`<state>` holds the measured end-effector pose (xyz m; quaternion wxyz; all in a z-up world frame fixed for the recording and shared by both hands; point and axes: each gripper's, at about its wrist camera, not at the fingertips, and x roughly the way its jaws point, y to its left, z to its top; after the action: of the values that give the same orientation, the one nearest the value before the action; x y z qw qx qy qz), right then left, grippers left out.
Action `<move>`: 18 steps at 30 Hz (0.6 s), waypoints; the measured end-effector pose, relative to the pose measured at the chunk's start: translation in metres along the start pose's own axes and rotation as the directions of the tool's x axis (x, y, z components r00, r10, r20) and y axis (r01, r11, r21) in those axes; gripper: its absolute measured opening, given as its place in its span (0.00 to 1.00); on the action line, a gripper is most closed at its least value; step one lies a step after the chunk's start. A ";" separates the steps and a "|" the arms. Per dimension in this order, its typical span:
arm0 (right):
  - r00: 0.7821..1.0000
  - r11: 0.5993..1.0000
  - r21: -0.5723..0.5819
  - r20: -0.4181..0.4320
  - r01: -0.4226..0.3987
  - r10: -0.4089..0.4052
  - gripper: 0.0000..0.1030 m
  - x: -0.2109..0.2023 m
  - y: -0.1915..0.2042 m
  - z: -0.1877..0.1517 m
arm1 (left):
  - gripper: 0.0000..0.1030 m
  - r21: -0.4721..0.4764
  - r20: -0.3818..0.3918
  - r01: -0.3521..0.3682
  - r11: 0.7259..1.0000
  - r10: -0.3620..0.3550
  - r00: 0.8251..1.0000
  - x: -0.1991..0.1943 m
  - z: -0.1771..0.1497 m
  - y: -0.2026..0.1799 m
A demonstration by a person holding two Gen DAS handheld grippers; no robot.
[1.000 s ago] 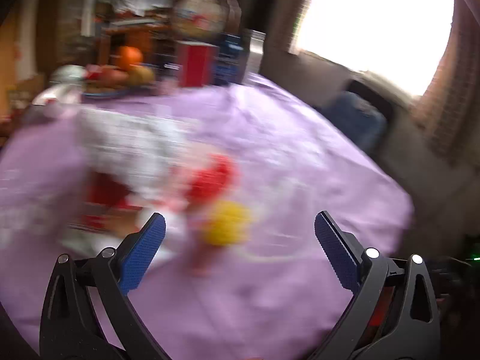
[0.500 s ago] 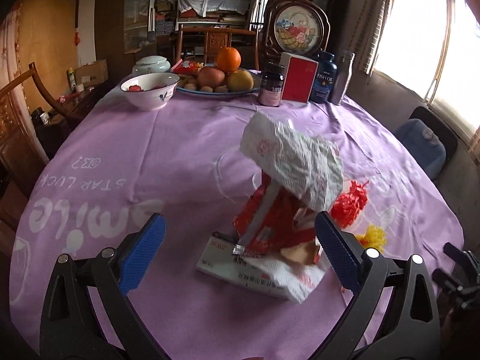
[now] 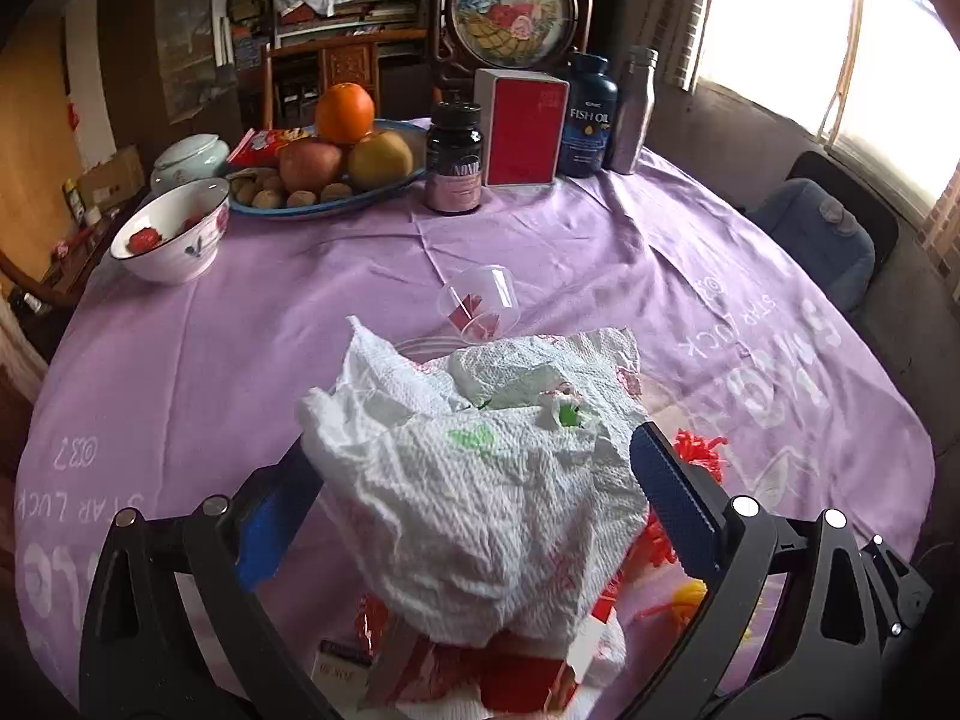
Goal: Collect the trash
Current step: 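Grasp the white tissue with the left tool while the right tool grasps the yellow flower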
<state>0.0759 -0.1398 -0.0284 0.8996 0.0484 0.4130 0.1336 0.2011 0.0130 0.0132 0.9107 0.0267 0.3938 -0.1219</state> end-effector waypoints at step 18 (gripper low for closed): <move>0.983 0.999 0.034 0.181 0.008 -0.014 0.29 -0.074 -0.017 0.001 | 0.19 -0.016 0.214 0.199 0.980 -0.191 0.958 -0.094 -0.001 0.007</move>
<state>0.0345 -0.1770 0.0228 0.9333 0.0730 0.3317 0.1168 0.1403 0.0391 0.0806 0.9313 -0.0422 0.2975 -0.2058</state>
